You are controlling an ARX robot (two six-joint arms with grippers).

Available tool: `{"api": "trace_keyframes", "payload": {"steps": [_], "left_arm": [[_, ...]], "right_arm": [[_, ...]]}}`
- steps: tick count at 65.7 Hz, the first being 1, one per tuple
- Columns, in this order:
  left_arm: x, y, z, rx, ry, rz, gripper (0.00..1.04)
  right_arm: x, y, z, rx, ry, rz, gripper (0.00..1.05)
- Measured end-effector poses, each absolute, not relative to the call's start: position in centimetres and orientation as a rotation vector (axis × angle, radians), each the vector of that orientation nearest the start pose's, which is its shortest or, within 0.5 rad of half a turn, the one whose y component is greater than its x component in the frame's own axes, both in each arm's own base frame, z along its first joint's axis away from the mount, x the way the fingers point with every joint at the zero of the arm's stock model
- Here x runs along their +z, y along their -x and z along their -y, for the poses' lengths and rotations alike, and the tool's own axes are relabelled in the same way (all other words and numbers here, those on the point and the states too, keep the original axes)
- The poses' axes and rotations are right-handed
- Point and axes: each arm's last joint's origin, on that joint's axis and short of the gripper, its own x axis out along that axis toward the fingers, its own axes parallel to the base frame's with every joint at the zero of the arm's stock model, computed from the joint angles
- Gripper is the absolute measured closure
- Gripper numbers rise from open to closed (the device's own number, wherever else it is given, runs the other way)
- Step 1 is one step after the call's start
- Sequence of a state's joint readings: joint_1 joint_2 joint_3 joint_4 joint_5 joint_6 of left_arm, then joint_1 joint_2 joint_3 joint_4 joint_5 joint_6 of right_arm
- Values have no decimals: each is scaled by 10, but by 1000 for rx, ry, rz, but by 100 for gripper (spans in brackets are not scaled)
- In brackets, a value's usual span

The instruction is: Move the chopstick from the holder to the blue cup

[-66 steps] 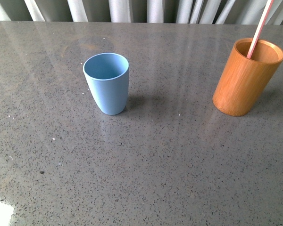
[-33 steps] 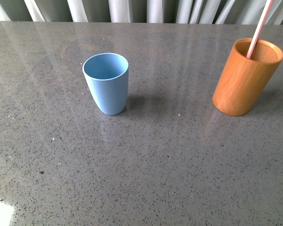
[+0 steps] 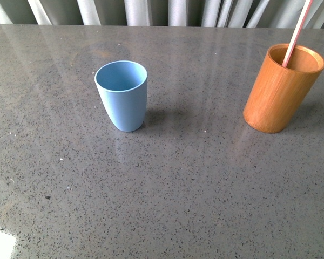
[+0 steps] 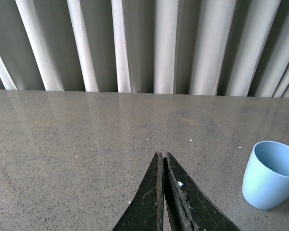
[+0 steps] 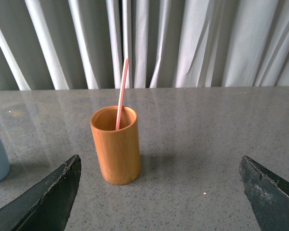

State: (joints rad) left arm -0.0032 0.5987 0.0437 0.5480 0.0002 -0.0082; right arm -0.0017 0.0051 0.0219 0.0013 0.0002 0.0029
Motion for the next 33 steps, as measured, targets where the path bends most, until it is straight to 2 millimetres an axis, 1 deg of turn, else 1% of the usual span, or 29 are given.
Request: {"api": "trace_keyframes", "payload": {"steps": [7, 33], "left_arm": [[168, -134, 0, -3, 9, -1, 103], [172, -119, 0, -3, 8, 16, 103]], "right_arm": [[171, -97, 0, -1, -3, 18, 9], [171, -97, 0, -1, -3, 18, 9]]}}
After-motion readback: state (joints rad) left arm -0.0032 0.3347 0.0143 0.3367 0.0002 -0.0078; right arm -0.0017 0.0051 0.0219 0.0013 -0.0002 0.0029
